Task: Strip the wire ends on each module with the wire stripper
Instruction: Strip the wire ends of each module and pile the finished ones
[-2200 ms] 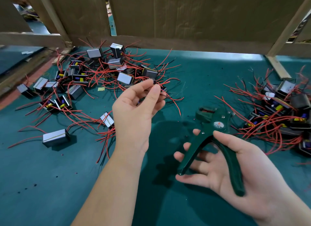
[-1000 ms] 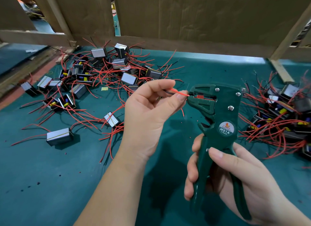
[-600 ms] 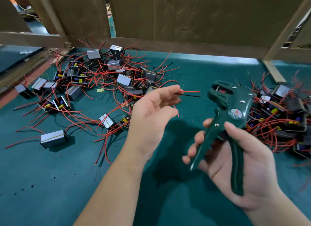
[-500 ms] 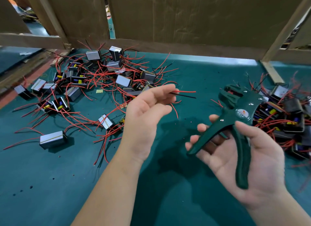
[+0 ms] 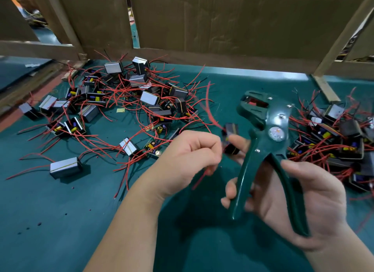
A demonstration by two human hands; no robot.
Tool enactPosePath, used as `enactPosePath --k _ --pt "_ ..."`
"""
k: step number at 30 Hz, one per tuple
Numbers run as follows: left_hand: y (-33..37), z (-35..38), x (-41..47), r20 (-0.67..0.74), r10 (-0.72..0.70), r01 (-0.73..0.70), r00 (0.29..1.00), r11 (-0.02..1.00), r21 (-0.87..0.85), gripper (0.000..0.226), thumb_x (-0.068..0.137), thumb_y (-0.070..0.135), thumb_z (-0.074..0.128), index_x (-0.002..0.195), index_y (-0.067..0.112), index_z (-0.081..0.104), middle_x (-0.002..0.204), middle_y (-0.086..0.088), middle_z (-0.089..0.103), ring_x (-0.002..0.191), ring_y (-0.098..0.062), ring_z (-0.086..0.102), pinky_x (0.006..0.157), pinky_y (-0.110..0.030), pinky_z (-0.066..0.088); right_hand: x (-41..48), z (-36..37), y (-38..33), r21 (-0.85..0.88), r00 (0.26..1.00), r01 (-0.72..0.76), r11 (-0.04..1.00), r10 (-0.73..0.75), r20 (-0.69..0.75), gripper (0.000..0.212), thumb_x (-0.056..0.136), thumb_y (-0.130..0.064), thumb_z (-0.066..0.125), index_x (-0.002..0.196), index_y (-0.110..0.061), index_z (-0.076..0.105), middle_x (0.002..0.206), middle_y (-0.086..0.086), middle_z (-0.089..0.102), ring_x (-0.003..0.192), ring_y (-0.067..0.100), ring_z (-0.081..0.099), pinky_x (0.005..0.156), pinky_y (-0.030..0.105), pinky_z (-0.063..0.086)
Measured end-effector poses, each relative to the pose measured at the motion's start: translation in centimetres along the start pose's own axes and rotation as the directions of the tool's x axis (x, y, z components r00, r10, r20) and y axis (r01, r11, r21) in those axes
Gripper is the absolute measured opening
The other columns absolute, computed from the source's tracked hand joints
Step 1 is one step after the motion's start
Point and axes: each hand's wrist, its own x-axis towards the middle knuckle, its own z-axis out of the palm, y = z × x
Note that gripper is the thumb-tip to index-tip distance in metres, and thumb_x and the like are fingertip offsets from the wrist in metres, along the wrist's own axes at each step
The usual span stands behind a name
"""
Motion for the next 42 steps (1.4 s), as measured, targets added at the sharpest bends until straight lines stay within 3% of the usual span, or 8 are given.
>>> enactPosePath --k 5,8,12,23,28,32,34,42 --pt "-1.5 -0.4 0.9 -0.536 -0.030 0.209 0.843 0.938 0.276 0.016 0.089 0.025 0.048 0.089 0.022 0.064 0.094 0.006 0.063 0.093 -0.011 0.055 0.087 -0.029 0.042 0.2 -0.3 0.3 -0.442 0.811 0.419 0.793 -0.545 -0.210 0.070 0.064 -0.002 0.067 0.131 -0.012 0.051 0.093 0.007 0.071 0.086 0.042 0.066 0.079 0.054 0.055" --pt "-2.8 -2.0 0.6 -0.698 -0.044 0.555 0.714 0.642 0.528 0.028 0.086 0.019 0.055 0.112 0.023 0.061 0.115 -0.001 0.056 0.107 -0.024 0.045 0.095 -0.035 0.035 0.0 -1.0 -0.5 -0.587 0.675 0.447 0.675 -0.685 -0.273 0.041 0.077 0.000 0.047 0.115 -0.015 0.051 0.083 -0.001 0.067 0.090 0.039 0.068 0.082 0.056 0.054" --pt "-3.7 -2.2 0.6 -0.698 -0.062 0.652 0.714 0.425 0.629 0.028 0.090 0.033 0.055 0.117 0.033 0.063 0.124 0.004 0.052 0.112 -0.023 0.039 0.091 -0.036 0.024 0.0 -1.0 -0.6 -0.611 0.664 0.384 0.692 -0.667 -0.338 0.030 0.079 -0.003 0.050 0.105 -0.018 0.053 0.083 -0.001 0.067 0.094 0.048 0.066 0.078 0.055 0.056" --pt "-4.5 -1.5 1.7 -0.610 0.069 0.545 0.790 0.379 0.748 0.023 0.094 0.045 0.046 0.092 0.034 0.067 0.100 0.011 0.062 0.102 -0.014 0.052 0.101 -0.040 0.013 0.1 -0.9 -0.6 -0.316 0.781 0.241 0.918 -0.376 -0.498 0.022 0.092 -0.011 0.036 0.103 -0.019 0.054 0.110 0.026 0.067 0.092 0.042 0.069 0.066 0.042 0.059" --pt "-3.9 -1.6 1.1 -0.570 0.198 0.312 0.798 0.673 0.671 0.013 0.090 0.031 0.064 0.078 0.025 0.064 0.077 0.014 0.065 0.079 -0.008 0.059 0.091 -0.032 0.036 -0.1 -0.9 -1.0 -0.241 0.829 0.243 0.939 -0.330 -0.451 0.045 0.073 -0.020 0.049 0.118 -0.014 0.053 0.089 0.019 0.070 0.085 0.040 0.070 0.069 0.046 0.059" --pt "-2.2 -1.1 1.3 -0.600 -0.011 0.067 0.800 0.995 0.071 0.013 0.088 0.011 0.065 0.078 0.019 0.068 0.070 0.008 0.071 0.070 -0.003 0.066 0.067 -0.014 0.047 0.0 -0.7 -0.6 -0.245 0.884 0.193 0.950 -0.277 -0.377 0.054 0.071 -0.021 0.048 0.123 -0.011 0.055 0.084 0.018 0.066 0.078 0.039 0.068 0.070 0.048 0.058" --pt "-1.6 -1.1 1.2 -0.562 -0.050 -0.006 0.825 0.995 -0.096 0.015 0.088 0.007 0.064 0.077 0.017 0.068 0.065 0.003 0.070 0.067 -0.006 0.067 0.065 -0.011 0.047 0.2 -0.5 -0.4 -0.213 0.906 0.163 0.963 -0.232 -0.353 0.057 0.065 -0.023 0.062 0.119 -0.008 0.060 0.086 0.021 0.066 0.078 0.040 0.067 0.070 0.049 0.058" --pt "-1.3 0.2 0.6 -0.226 -0.100 0.127 0.969 0.986 0.109 0.010 0.081 0.013 0.075 0.073 0.017 0.074 0.067 0.003 0.072 0.061 -0.004 0.061 0.063 -0.018 0.049 -0.1 0.7 0.6 -0.208 0.990 0.097 0.973 -0.116 -0.080 0.070 0.061 -0.022 0.082 0.122 0.005 0.059 0.112 0.030 0.060 0.078 0.046 0.064 0.075 0.056 0.052"
